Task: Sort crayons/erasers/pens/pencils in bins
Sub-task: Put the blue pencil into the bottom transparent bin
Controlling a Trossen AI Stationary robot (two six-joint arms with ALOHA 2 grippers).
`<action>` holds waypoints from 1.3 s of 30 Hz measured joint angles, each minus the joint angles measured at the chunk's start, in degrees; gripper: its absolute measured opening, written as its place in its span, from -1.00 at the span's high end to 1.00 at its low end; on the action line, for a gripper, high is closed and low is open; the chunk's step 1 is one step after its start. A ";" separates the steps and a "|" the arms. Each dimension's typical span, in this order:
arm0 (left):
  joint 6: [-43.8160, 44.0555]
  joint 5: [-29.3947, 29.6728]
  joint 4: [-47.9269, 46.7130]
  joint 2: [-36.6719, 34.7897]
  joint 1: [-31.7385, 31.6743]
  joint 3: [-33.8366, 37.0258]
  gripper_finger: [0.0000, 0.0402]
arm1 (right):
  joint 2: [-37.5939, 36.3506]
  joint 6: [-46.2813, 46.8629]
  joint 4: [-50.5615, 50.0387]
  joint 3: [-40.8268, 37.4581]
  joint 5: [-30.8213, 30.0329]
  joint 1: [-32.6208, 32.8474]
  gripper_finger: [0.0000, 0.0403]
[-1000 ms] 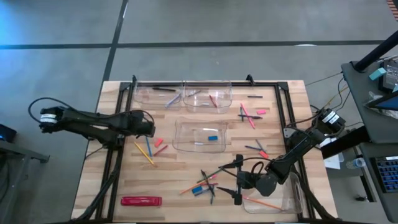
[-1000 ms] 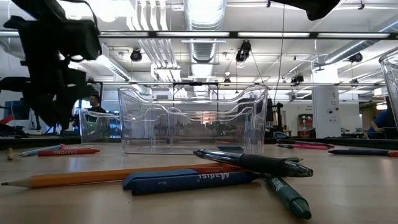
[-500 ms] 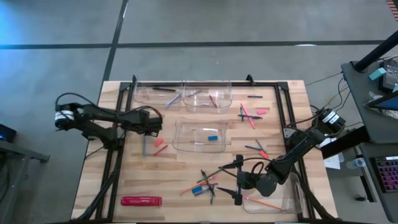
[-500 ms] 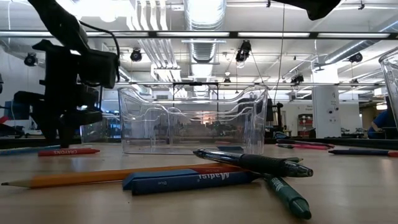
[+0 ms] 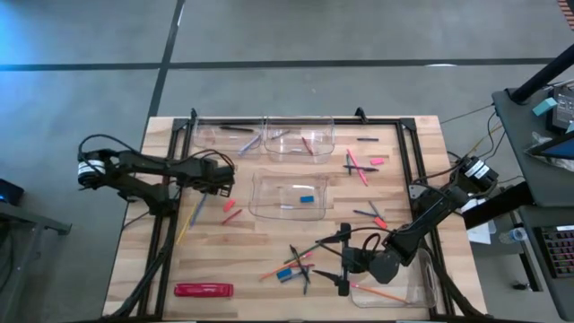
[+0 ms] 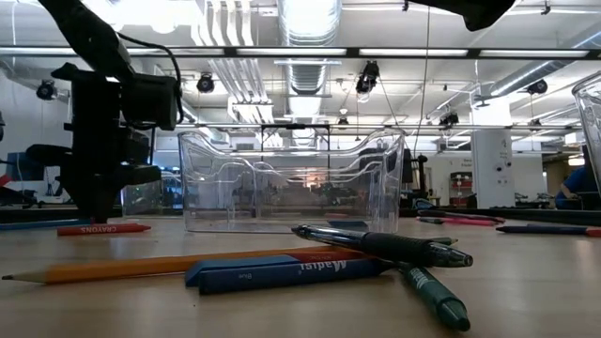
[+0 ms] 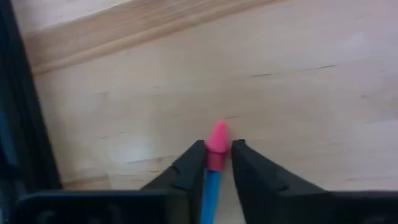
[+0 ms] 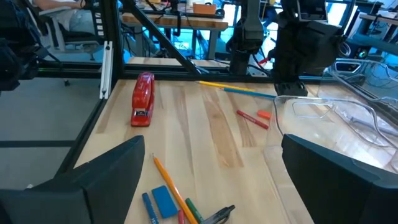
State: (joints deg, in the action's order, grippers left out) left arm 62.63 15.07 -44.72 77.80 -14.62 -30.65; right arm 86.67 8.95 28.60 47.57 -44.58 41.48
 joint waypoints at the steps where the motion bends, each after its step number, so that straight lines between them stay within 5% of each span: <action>1: -0.05 -0.15 0.20 0.02 0.01 0.00 0.77 | 0.00 0.00 0.00 0.00 0.00 0.02 -0.81; 4: -1.10 -0.18 0.10 -0.04 0.02 -0.13 0.93 | 0.00 0.00 0.00 0.00 0.00 0.01 -0.81; 9: -4.01 -1.35 -2.14 -2.53 -0.04 -2.64 0.94 | 0.00 0.00 0.00 0.00 0.00 0.02 -0.82; 20: -9.67 0.02 -1.27 -19.66 3.39 -15.23 0.97 | -3.89 -5.18 -2.48 0.04 0.02 3.09 -0.82; 29: -22.43 1.91 33.85 -26.50 16.59 -14.94 0.97 | -9.41 -2.36 -5.32 -0.34 -0.49 6.31 -0.82; 39: -38.63 3.72 73.24 -5.28 31.44 -18.41 0.97 | -8.46 0.05 7.67 -6.49 2.98 2.76 -0.82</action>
State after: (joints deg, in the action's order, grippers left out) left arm 24.00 18.79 28.52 72.52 16.82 -49.06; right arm 78.22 9.00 36.27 41.08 -41.59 44.24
